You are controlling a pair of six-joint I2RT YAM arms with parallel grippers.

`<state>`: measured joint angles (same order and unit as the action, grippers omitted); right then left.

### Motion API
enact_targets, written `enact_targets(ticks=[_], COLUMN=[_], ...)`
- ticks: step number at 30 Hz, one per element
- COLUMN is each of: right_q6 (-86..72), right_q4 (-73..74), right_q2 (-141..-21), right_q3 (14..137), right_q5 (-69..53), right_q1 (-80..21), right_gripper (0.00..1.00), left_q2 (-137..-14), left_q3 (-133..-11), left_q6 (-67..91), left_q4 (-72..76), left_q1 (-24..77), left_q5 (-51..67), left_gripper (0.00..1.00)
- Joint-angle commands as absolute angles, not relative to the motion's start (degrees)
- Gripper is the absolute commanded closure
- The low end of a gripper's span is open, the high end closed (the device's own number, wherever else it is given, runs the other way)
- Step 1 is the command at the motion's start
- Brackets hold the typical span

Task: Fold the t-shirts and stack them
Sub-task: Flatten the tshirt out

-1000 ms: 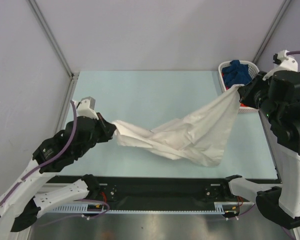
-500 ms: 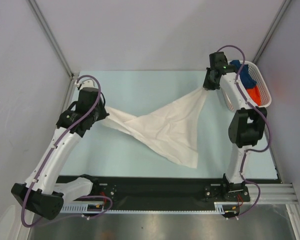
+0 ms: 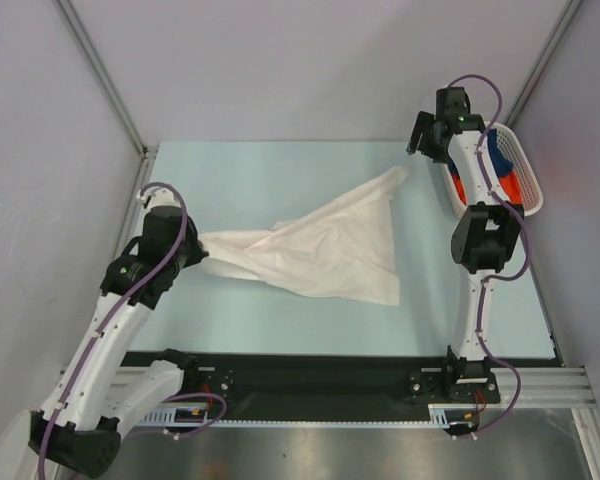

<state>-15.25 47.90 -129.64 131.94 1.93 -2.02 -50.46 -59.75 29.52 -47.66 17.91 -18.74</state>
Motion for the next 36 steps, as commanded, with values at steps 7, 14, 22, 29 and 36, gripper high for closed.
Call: enact_targets(ticks=[7,14,22,29,36], right_q6=[-17.84,-23.37,-26.81,-25.93,-25.49], right_q4=[59.6,51.87,52.21,53.09,51.59], right_q2=[-108.67,-81.85,-71.37,-71.19,-72.24], right_q3=[110.62,73.77,61.45,60.56,60.12], right_q5=[4.76,-2.89,-3.08,-3.87,-5.01], right_q1=[-6.84,-20.9,-23.12,-22.59,-22.59], right_gripper=[0.22,0.32,0.36,0.36,0.36], left_q2=[-59.41,-70.38,-85.94,-77.71,-64.52], left_q3=[-56.6,-58.97,-66.96,-67.5,-54.88], left_q6=[28.92,32.25,31.38,31.63,37.26], left_q4=[-41.75,-41.93,-40.76,-45.96,-45.28], left_q1=[17.4,23.54,30.41,29.44,24.36], left_q5=[-11.78,-11.34,-9.31,-13.0,-5.05], left_gripper=[1.0,1.0,0.76,0.22,0.31])
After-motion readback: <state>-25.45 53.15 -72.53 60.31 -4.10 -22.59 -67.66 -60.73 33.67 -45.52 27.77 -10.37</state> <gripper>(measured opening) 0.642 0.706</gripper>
